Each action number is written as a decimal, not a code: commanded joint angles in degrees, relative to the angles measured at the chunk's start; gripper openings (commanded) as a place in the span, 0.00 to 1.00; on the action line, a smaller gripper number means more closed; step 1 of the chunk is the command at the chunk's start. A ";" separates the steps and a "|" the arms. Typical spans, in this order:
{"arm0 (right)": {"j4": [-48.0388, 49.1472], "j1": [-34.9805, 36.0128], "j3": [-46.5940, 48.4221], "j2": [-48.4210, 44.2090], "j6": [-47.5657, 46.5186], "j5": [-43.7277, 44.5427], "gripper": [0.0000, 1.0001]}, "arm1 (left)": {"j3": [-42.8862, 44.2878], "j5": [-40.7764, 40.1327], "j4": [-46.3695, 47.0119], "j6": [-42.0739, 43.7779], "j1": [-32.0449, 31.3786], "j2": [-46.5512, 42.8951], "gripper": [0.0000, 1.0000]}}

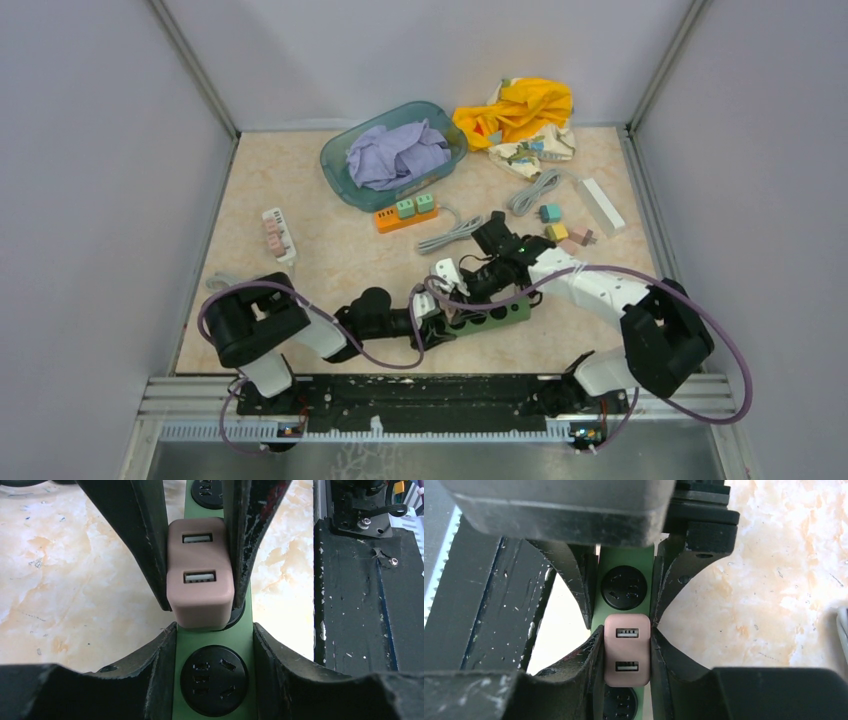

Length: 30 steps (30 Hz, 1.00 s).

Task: Pull the plug off the socket
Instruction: Remove the plug from the socket.

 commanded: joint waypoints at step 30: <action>6.77 -24.26 4.24 -10.08 13.79 -1.55 0.00 | -2.75 -1.38 -4.52 -1.89 1.26 -0.95 0.01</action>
